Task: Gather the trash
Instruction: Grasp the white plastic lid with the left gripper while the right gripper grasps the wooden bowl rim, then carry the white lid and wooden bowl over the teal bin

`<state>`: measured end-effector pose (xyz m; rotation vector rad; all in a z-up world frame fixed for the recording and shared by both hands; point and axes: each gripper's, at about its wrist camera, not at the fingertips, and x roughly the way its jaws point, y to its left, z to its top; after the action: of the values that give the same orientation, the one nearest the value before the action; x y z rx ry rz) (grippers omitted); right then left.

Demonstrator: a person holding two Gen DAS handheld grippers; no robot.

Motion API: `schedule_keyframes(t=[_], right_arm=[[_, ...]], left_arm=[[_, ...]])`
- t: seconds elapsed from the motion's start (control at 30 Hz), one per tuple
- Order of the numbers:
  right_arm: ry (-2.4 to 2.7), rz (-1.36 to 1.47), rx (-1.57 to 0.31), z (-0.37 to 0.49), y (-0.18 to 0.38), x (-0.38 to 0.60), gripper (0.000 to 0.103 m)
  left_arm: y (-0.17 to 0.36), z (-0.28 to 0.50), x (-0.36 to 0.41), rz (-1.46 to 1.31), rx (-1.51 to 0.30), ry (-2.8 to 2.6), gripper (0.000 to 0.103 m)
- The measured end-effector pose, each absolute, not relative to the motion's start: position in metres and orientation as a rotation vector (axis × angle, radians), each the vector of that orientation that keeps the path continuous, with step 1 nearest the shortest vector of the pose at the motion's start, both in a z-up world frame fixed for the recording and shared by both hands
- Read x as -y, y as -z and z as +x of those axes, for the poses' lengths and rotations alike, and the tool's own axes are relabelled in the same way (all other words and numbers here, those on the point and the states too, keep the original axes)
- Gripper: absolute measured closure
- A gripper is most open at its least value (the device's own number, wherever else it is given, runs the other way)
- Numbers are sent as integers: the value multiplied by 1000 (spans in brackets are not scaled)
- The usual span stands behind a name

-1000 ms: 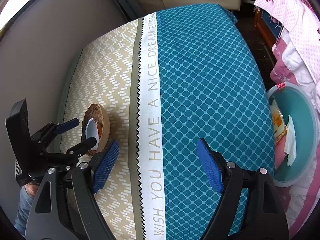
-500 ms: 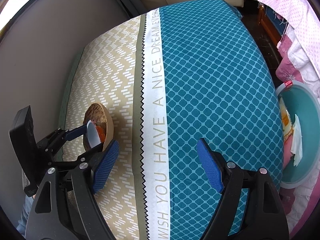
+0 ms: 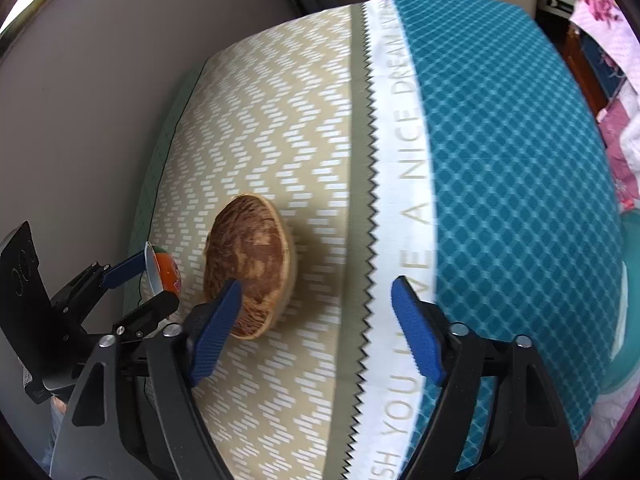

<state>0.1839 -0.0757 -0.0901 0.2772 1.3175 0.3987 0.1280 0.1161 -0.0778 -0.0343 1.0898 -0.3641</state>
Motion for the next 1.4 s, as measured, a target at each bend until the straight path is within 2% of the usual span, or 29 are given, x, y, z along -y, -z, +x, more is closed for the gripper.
schedule_keyframes(t=[0.03,0.17,0.2,0.27,0.3,0.33,0.77,1.4], right_arm=[[-405,274,-1320,186,93,71,47],[-392,252,-1332,197,108,59,52],[-388,243,-1333,196,110,56,56],[-377,208,-1327,194,112,52,77],[-377,205,-1317,191,110,52,93],[-375,205,-1311,189,108,53,95],[-243,306,-1154,162,61,145,96],[-14,552,-969,91,37,339,96]], left_arm=[[79,128,-119,-40,-1095,358,31],[83,125,-124,-51,-1104,350,31],[84,124,-124,-53,-1106,350,31],[85,122,-123,-58,-1109,350,31],[86,121,-122,-59,-1110,352,31],[86,121,-120,-62,-1111,355,31],[70,115,-51,16,-1089,460,31],[53,102,150,243,-1081,668,31]])
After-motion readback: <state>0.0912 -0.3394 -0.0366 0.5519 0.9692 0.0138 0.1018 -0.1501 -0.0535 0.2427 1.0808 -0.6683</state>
